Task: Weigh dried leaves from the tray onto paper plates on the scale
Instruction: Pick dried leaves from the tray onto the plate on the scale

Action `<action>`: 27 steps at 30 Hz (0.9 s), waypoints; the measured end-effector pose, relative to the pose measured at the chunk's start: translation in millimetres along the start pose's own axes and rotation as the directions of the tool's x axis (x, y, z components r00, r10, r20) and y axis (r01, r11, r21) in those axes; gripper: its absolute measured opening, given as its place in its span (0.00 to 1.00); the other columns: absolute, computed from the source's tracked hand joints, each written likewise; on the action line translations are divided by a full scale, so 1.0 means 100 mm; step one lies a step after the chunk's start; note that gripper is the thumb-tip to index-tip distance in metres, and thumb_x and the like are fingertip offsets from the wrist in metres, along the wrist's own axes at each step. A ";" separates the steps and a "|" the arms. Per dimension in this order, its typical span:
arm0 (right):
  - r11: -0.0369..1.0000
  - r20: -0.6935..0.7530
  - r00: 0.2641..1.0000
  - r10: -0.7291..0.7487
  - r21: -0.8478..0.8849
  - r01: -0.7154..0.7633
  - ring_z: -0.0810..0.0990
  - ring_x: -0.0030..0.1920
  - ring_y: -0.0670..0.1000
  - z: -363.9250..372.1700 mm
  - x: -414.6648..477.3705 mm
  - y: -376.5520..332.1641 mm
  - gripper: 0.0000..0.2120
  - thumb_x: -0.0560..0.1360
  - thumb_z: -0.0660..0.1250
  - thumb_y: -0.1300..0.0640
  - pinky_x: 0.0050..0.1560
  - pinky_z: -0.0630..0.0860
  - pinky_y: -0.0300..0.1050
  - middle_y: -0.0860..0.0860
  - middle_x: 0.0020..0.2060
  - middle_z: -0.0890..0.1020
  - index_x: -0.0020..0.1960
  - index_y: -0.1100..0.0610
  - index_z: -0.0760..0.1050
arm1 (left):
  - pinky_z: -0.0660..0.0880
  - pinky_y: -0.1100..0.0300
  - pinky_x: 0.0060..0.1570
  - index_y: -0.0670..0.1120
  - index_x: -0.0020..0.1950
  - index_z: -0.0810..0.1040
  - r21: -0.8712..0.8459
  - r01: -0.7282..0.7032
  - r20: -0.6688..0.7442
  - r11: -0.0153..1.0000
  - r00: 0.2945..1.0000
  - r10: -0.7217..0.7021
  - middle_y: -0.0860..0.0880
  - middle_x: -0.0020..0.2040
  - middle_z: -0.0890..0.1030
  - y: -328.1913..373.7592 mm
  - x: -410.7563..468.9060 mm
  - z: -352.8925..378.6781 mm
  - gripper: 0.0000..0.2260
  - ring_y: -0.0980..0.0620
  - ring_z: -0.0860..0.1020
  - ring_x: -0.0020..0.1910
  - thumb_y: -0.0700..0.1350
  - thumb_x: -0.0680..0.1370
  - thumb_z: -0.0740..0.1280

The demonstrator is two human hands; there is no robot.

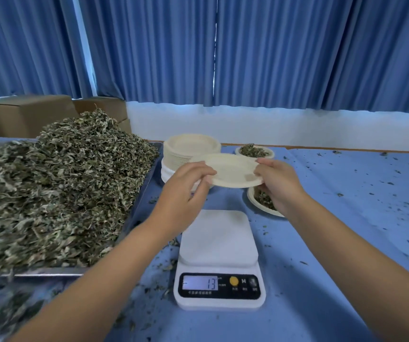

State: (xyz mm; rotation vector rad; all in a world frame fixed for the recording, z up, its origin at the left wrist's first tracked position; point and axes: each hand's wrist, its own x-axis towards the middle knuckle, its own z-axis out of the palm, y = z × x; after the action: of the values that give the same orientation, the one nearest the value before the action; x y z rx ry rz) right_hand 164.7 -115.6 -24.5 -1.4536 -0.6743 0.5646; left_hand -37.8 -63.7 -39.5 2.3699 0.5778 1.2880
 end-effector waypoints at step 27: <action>0.928 0.116 0.989 -0.090 -0.350 0.126 0.73 0.34 0.45 -0.10 -0.60 0.41 0.03 0.72 0.67 0.59 0.37 0.69 0.40 0.47 0.33 0.76 0.41 0.54 0.74 | 0.69 0.66 0.40 0.49 0.57 0.79 -0.528 0.677 -0.003 0.513 0.602 -0.798 0.57 0.50 0.78 -0.11 -0.58 0.08 0.13 0.63 0.75 0.47 0.38 0.76 0.61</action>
State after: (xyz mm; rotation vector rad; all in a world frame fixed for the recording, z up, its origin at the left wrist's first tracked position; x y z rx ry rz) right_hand 131.6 -163.3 -69.7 -1.7213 -0.9673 0.4433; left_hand -61.6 -85.7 -89.3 1.2699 1.0679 1.1108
